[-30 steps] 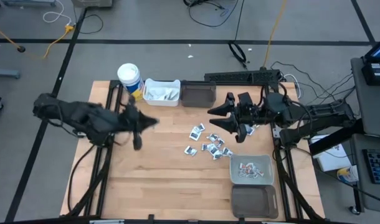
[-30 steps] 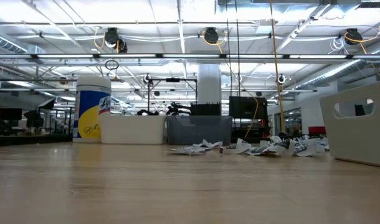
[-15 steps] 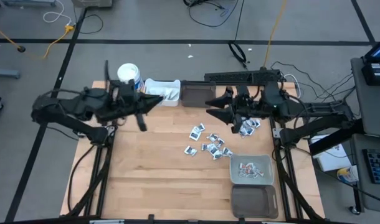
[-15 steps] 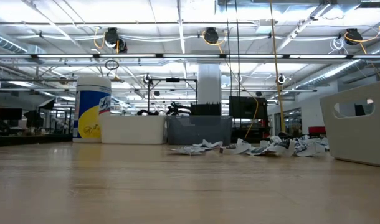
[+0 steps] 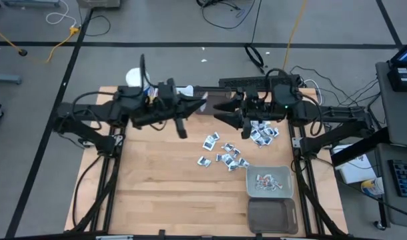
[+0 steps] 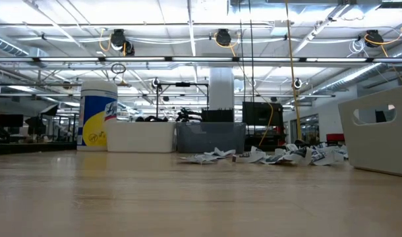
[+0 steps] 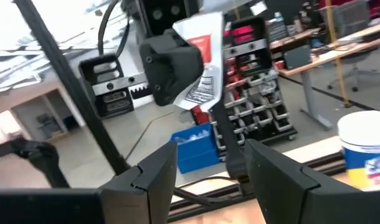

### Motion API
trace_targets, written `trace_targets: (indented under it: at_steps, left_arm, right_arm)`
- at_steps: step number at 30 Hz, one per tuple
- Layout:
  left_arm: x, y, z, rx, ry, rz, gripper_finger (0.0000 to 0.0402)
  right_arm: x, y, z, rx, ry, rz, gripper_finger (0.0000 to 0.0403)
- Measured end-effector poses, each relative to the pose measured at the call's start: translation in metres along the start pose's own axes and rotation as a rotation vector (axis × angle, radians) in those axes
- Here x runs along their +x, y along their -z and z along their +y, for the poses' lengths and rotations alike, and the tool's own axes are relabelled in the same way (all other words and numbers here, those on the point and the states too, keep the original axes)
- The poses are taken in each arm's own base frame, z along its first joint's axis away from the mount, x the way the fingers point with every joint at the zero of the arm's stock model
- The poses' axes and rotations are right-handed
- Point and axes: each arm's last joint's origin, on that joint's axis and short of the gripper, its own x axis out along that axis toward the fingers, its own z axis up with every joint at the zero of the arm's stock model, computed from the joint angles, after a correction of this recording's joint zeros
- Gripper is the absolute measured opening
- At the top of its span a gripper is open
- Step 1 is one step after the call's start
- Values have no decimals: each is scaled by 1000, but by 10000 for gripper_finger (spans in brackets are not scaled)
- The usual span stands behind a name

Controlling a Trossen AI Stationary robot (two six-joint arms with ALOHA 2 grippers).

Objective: Pick & Place First Aid Supplies
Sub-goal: Put the orange ointment pack into the gray bin

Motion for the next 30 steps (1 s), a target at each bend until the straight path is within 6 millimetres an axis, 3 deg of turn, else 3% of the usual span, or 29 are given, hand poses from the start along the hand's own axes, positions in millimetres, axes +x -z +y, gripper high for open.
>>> trace_targets:
  at_steps: [7, 12, 18, 22, 28, 30]
  left_arm:
    - [23, 1, -7, 6, 28, 14, 0]
    - [29, 7, -10, 8, 55, 30, 0]
    - [29, 7, -9, 5, 53, 26, 0]
    - [29, 7, -9, 6, 49, 31, 0]
    - [29, 8, -9, 6, 46, 36, 0]
    - [29, 8, -10, 6, 48, 34, 0]
  right_arm:
    - [-4, -5, 3, -30, -29, -33, 183]
    - [-4, -9, 8, -11, -135, -48, 183]
    - [-3, -8, 8, -3, -142, -39, 175]
    - [-1, -6, 7, 13, -142, -27, 139]
    - [4, -3, 6, 17, -141, -23, 27]
    - [3, -4, 6, 16, -147, -35, 10]
